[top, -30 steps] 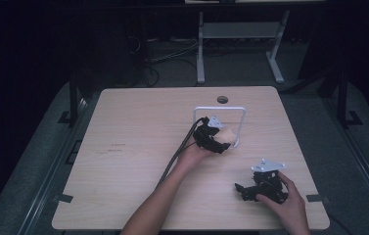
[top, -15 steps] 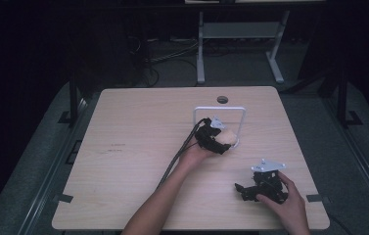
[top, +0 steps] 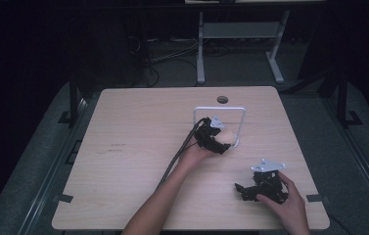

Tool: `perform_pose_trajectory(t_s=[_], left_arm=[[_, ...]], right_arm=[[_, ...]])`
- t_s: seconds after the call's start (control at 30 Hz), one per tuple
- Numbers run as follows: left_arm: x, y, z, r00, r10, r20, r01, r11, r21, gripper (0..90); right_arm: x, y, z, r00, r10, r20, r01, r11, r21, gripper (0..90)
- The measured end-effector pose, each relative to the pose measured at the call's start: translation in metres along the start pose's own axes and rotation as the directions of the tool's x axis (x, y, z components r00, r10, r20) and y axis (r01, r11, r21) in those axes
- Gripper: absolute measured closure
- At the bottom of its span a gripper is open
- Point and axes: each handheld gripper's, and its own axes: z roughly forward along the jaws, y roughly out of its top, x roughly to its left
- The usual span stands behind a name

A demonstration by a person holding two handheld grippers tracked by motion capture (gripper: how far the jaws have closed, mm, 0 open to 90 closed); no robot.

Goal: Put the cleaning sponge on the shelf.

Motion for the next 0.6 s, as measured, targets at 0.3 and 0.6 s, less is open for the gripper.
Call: perform_pose_trajectory(t_s=[0.3,0.6], left_arm=[[-0.001,0.004,-0.013,1.0000,0.000,-0.003,0.000,0.9993,-0.036,21.5],[-0.003,0.006,-0.030,0.9999,0.000,-0.015,-0.002,0.9967,-0.081,22.9]], right_arm=[[0.000,0.000,0.000,1.0000,-0.003,0.002,0.003,1.000,0.000,0.0],[0.000,0.000,0.000,1.0000,0.000,-0.003,0.000,1.000,-0.001,0.0]])
